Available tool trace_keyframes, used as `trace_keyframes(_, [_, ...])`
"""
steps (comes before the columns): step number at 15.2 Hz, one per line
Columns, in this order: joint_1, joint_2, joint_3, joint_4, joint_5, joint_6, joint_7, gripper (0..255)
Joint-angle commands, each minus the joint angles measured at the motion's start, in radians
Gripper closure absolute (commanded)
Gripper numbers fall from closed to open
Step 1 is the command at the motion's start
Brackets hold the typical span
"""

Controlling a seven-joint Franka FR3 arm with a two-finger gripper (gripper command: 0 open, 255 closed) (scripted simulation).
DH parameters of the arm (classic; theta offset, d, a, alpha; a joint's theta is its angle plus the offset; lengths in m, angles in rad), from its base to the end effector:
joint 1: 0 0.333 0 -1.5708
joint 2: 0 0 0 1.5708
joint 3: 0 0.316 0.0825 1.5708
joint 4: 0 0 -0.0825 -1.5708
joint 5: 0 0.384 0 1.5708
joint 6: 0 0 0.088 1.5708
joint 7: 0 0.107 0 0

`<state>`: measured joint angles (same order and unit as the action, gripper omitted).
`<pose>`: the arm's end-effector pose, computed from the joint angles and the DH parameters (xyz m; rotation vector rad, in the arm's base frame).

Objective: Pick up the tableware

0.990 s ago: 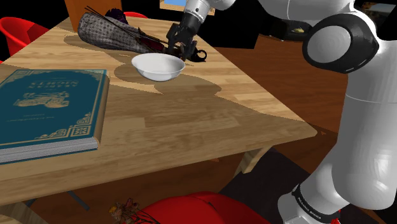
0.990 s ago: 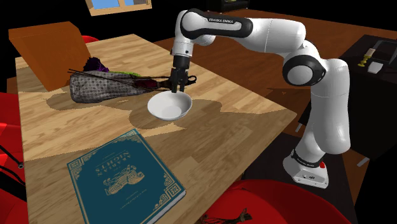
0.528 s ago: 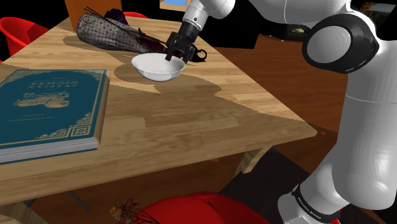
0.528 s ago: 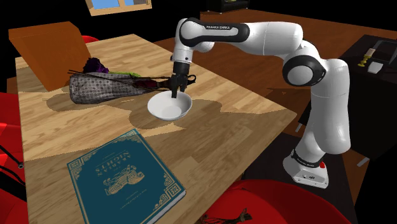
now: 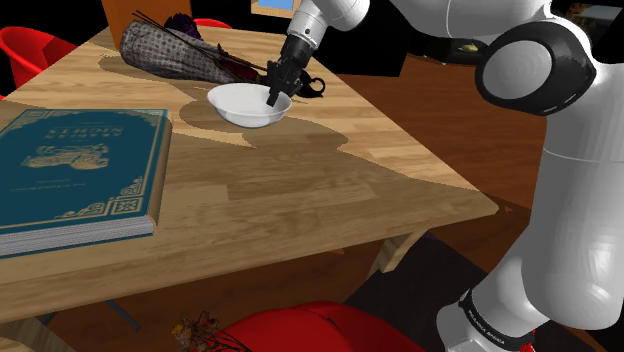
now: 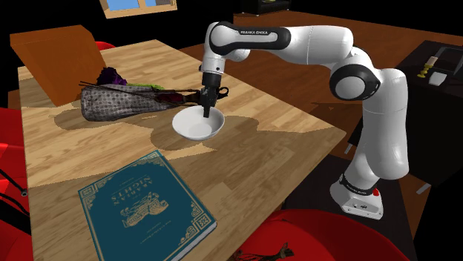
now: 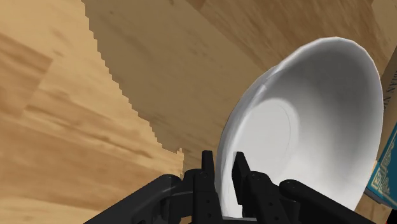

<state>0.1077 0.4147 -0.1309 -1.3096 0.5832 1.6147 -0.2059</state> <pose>0.6735 0.0580 0.5115 -2.5992 -0.1732 0.0581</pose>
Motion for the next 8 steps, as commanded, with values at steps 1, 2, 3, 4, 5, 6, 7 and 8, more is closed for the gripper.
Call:
trace_keyframes(1, [0.0, 0.001, 0.0, -0.002, -0.001, 0.0, 0.0, 255])
trace_keyframes(2, [0.001, 0.003, 0.0, 0.004, -0.001, -0.003, 0.004, 255])
trace_keyframes(3, [0.0, 0.004, 0.0, 0.018, -0.002, -0.015, 0.01, 255])
trace_keyframes(4, [-0.002, 0.006, 0.0, 0.034, -0.002, -0.027, 0.016, 255])
trace_keyframes(5, [-0.003, 0.007, 0.001, 0.049, -0.002, -0.039, 0.023, 255])
trace_keyframes(6, [-0.005, 0.01, 0.001, 0.065, -0.002, -0.051, 0.029, 255])
trace_keyframes(7, [-0.007, 0.012, 0.001, 0.082, -0.002, -0.064, 0.036, 255])
trace_keyframes(8, [-0.008, 0.015, 0.001, 0.099, -0.001, -0.077, 0.042, 255])
